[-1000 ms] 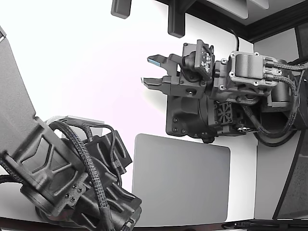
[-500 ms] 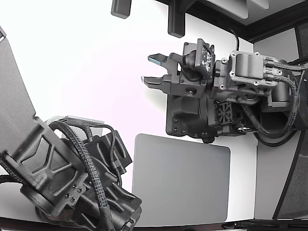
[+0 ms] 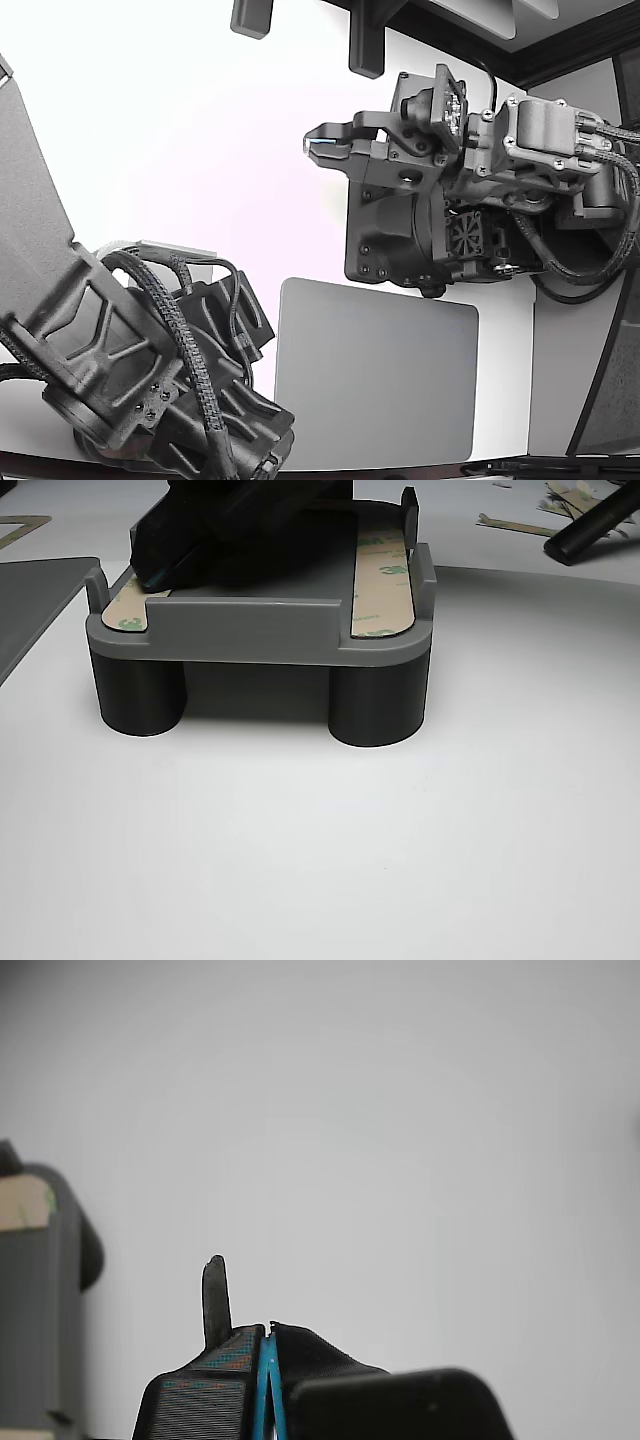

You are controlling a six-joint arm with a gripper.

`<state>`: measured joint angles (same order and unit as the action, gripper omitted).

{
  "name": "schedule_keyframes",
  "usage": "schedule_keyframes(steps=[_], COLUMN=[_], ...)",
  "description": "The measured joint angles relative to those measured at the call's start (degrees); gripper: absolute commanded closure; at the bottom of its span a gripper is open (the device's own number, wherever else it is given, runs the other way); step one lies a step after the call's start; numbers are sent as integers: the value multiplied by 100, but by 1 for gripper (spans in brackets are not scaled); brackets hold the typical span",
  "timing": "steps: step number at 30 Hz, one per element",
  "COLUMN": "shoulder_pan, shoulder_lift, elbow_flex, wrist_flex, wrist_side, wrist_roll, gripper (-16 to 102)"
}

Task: Peel off protective film from adhesive tape.

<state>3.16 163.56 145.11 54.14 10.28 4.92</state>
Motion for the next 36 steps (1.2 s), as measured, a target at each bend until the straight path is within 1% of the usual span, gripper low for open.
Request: schedule_keyframes(steps=[3,7,10,15,18,22,28,32,36], shoulder_pan=[0,0,0,0,9,44,88,343,571], shoulder_lift=[-255,-281,-229,-141,26,-149,-439,-642,-1116], elbow_flex=[-220,-62,185,580,905,949,949,949,949], wrist_flex=[-149,-246,-431,-563,-598,-448,-501,-668,-844], wrist_side=[-141,79,-97,-624,-729,-765,-501,-158,132], wrist_roll=[-729,-2145,-3331,-5133,-6152,-7286,-8332,-8508,-8314], gripper=[97,97,97,97,97,97,97,98,98])
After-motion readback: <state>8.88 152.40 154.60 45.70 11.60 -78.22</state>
